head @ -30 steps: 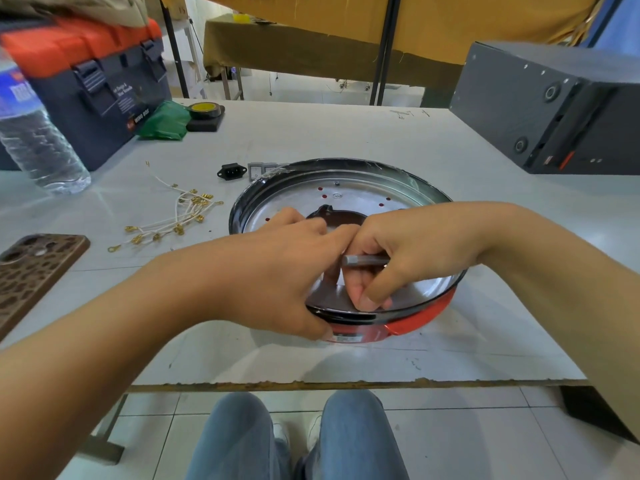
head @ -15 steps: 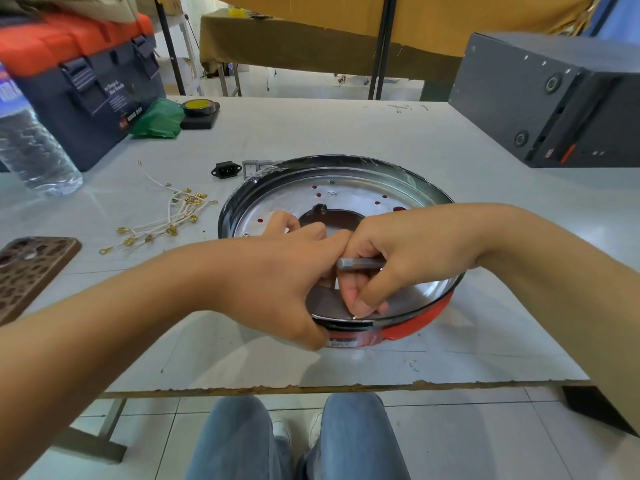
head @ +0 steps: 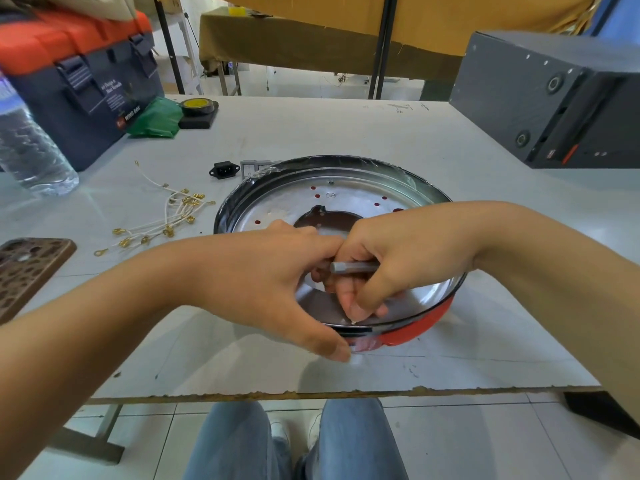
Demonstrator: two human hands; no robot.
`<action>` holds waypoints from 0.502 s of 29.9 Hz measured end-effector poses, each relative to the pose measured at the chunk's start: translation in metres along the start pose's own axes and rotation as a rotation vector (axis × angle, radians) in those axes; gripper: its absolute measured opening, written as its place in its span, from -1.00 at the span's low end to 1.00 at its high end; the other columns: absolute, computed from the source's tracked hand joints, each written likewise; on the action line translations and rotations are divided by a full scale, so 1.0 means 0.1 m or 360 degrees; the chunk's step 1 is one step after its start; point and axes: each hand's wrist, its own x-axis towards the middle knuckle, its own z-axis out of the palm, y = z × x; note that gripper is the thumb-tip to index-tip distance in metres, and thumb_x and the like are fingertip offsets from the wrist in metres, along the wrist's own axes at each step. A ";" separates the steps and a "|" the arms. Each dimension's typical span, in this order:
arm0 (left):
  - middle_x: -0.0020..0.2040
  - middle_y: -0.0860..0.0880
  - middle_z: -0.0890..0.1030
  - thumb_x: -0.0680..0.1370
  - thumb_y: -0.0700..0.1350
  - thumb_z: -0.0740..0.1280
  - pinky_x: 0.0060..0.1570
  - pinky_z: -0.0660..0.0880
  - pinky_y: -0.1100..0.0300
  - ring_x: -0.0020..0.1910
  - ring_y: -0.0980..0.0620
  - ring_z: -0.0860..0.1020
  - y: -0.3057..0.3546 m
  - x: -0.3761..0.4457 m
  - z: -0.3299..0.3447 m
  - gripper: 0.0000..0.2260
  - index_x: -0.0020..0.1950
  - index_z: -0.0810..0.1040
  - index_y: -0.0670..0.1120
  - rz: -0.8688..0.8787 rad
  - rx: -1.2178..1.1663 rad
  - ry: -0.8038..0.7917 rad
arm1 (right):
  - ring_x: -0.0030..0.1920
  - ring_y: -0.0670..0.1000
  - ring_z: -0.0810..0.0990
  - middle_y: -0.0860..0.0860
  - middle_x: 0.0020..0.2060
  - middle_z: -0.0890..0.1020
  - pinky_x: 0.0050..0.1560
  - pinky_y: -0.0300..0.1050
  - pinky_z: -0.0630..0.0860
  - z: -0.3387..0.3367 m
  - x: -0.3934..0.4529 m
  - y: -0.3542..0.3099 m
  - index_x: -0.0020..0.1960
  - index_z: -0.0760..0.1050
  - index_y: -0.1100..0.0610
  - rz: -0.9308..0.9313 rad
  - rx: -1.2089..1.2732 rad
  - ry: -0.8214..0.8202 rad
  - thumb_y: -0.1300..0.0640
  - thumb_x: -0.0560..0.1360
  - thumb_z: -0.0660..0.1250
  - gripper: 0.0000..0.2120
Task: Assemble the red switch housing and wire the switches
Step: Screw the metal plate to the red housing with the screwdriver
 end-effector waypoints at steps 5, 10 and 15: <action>-0.05 0.21 0.62 0.30 0.19 0.47 -0.08 0.46 0.27 -0.04 0.17 0.57 0.00 0.00 -0.03 -0.58 0.09 0.53 0.10 0.0121 -0.0242 0.0090 | -0.34 -0.05 0.48 -0.09 -0.47 0.55 -0.31 -0.35 0.41 0.01 0.01 0.00 -0.31 0.54 0.01 -0.0033 -0.0017 0.0013 0.24 0.47 0.37 -0.79; -0.11 0.13 0.63 0.28 0.16 0.49 -0.11 0.50 0.17 -0.12 0.09 0.58 0.00 0.01 0.00 -0.62 0.03 0.56 0.08 0.0126 -0.0263 0.0169 | -0.31 -0.01 0.55 0.00 -0.39 0.59 -0.14 -0.06 0.54 0.04 -0.01 0.03 -0.16 0.56 0.10 -0.0140 -0.0025 0.0018 0.26 0.49 0.35 -0.90; -0.01 0.15 0.62 0.30 0.25 0.46 -0.06 0.51 0.12 0.01 0.10 0.57 -0.06 -0.09 0.01 -0.56 0.10 0.53 0.13 0.0222 -0.0225 0.0212 | -0.30 -0.05 0.55 0.11 -0.30 0.63 -0.16 -0.13 0.54 0.04 -0.03 0.05 -0.17 0.56 0.07 -0.0140 0.0004 0.0013 0.25 0.49 0.35 -0.89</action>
